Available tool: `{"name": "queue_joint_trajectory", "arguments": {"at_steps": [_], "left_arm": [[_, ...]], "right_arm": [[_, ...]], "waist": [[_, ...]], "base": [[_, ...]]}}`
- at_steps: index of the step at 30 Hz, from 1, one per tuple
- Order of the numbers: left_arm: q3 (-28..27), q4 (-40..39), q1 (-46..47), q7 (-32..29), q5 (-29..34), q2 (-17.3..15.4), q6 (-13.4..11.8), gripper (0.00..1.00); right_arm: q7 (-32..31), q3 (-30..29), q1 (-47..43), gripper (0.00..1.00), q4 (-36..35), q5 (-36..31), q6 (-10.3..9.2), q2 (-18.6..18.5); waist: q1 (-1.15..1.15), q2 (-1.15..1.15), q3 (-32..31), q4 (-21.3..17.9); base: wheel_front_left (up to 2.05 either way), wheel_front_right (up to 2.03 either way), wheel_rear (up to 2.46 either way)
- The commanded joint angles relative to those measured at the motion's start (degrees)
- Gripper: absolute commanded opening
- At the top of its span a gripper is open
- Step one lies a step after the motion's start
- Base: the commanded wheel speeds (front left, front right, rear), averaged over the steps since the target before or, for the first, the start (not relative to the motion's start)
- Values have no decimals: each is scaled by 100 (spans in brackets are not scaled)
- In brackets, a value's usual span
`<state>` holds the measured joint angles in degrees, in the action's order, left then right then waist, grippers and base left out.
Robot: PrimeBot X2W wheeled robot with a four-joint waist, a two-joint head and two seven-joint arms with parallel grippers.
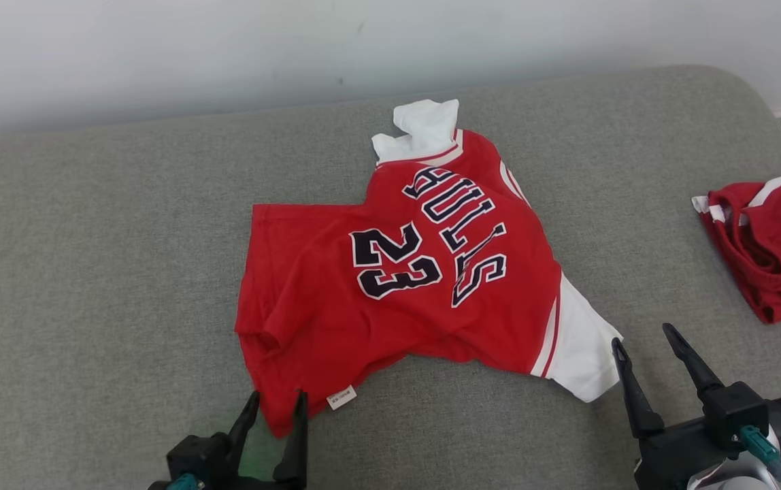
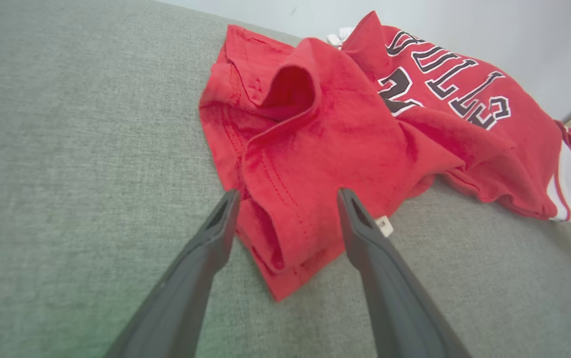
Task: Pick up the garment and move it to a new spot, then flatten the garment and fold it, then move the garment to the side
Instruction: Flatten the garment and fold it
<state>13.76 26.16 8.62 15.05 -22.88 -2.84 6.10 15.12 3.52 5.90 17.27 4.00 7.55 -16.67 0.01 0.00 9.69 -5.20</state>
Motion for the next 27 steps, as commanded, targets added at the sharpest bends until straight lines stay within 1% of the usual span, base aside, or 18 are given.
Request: {"name": "queue_joint_trajectory", "arguments": {"at_steps": [1, 6, 11, 14, 18, 20, 21, 22, 23, 27], "left_arm": [[46, 39, 104, 17, 83, -8, 25, 100], [94, 178, 171, 17, 87, -9, -33, 100], [83, 86, 225, 17, 117, -9, -30, 100], [120, 31, 196, 17, 217, -8, -18, 100], [157, 117, 233, 17, 315, -9, -63, 100], [158, 112, 248, 17, 322, -8, -66, 85], [139, 64, 256, 17, 312, -9, -64, 68], [132, 5, 268, 17, 369, -8, -78, 25], [133, -9, 269, 17, 394, -9, -81, 0], [130, -44, 304, 17, 486, -9, -103, 0]], "right_arm": [[-2, -18, 58, 100, 0, 40, -15, 36], [-2, -32, 96, 100, 56, 44, -15, 75], [-1, -52, 105, 100, 79, 62, -15, 101], [-2, -70, 116, 100, 85, 73, -15, 121], [-1, -73, 140, 100, 108, 109, -15, 150], [-2, -68, 168, 100, 111, 119, -15, 164], [-1, -75, 186, 100, 110, 133, -15, 165], [-1, -92, 200, 100, 114, 131, -15, 165], [-1, -102, 203, 100, 120, 140, -15, 169], [-1, -114, 208, 100, 145, 159, -15, 175]], "waist": [[-1, 0, 56, -45], [-1, 0, 114, -80], [-1, 0, 143, -89], [-1, 0, 161, -78], [-1, 0, 187, -74], [-1, 0, 203, -79], [-1, 0, 215, -81], [-1, 0, 228, -78], [-1, 0, 233, -77], [-1, 0, 241, -70]], "base": [[0, 0, 0], [0, 0, 0], [0, 0, 0], [0, 0, 0], [0, 0, 0], [0, 0, 0], [0, 0, 0], [0, 0, 0], [0, 0, 0], [0, 0, 0]]}}
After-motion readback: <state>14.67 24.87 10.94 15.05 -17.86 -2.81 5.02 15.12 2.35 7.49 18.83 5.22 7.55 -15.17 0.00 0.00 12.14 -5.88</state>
